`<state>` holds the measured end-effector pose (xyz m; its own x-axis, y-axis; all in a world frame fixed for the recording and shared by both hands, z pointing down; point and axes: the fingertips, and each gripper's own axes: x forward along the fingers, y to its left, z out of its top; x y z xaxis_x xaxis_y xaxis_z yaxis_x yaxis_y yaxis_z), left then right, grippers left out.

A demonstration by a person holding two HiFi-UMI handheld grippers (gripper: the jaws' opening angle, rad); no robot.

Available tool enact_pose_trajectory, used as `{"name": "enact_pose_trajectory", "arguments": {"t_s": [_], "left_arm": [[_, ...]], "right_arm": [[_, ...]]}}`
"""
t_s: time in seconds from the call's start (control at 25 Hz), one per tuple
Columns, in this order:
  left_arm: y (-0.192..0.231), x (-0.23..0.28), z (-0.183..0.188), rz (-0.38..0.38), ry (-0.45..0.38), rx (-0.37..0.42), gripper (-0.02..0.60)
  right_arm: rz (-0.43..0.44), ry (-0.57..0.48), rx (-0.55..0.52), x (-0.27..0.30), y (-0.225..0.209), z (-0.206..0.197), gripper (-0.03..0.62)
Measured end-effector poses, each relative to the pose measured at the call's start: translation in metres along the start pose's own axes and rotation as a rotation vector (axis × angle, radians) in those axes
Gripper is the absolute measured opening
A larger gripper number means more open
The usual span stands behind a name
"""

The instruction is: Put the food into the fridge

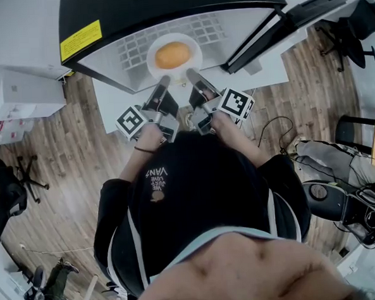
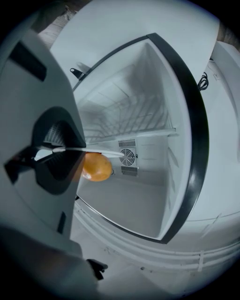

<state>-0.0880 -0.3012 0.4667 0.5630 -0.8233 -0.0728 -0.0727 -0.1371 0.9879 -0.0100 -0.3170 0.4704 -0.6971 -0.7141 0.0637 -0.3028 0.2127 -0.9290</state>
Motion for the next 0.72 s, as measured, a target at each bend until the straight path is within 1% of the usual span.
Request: {"name": "enact_pose_trajectory", "arguments": {"t_s": [0.16, 0.24, 0.4, 0.56, 0.64, 0.72], "left_arm": [[0.002, 0.008, 0.002, 0.0, -0.003, 0.001, 0.026], [0.003, 0.012, 0.004, -0.001, -0.006, 0.0, 0.026], [0.005, 0.018, 0.005, 0.002, -0.016, -0.005, 0.026], [0.008, 0.023, 0.007, 0.005, -0.022, -0.005, 0.026], [0.009, 0.025, 0.009, 0.008, -0.026, -0.005, 0.026], [0.009, 0.027, 0.01, 0.006, -0.031, -0.008, 0.026]], "right_arm": [[0.007, 0.004, 0.02, 0.005, -0.003, 0.006, 0.026], [0.004, 0.01, 0.01, 0.007, -0.005, 0.01, 0.026], [-0.025, 0.019, 0.005, 0.009, -0.013, 0.014, 0.026], [0.019, 0.019, 0.014, 0.016, -0.01, 0.019, 0.026], [0.012, 0.021, 0.01, 0.017, -0.012, 0.021, 0.026], [0.03, 0.022, 0.014, 0.02, -0.01, 0.022, 0.026]]}}
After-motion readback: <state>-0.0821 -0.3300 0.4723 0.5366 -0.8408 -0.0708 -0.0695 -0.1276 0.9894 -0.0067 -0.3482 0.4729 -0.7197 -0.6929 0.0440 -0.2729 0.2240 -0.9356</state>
